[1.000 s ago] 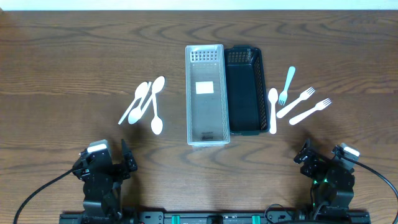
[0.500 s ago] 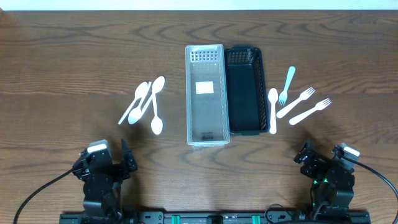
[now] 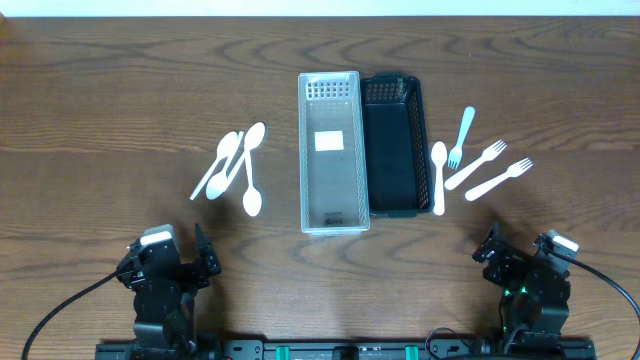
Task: Pack container
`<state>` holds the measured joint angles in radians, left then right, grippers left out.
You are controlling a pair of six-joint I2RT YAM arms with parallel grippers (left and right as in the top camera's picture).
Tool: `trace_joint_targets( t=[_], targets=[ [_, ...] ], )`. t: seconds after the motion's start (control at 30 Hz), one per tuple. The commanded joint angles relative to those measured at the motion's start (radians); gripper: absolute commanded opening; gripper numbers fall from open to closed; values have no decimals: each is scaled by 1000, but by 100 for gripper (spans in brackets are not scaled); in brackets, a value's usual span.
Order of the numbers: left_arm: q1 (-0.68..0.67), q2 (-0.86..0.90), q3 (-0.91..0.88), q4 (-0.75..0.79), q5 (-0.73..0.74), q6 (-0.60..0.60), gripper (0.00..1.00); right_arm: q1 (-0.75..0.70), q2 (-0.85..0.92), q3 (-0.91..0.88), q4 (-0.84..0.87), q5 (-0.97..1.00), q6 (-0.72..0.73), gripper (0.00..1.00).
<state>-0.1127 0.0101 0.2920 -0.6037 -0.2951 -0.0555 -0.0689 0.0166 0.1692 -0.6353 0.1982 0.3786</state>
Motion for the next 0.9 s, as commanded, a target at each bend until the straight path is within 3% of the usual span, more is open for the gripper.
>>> trace_joint_targets(
  t=[0.0,0.3,0.5,0.57,0.7,0.87],
  targets=[
    [5,-4,0,0,-6,-9,98,16,-10,-9,0,3,10,99],
    [5,-4,0,34,49,-10,98,16,-10,-10,5,-54,21,99],
    [5,1,0,93,184,-48,98,16,-5,16,83,-360,-31,99],
    [5,18,1,90,187,-93,98,16,14,62,76,-383,-32,99],
    [5,121,35,58,260,-93,98,16,120,196,41,-383,-77,99],
    [5,393,158,27,282,-92,98,16,425,410,-24,-359,-156,99]
  ],
)
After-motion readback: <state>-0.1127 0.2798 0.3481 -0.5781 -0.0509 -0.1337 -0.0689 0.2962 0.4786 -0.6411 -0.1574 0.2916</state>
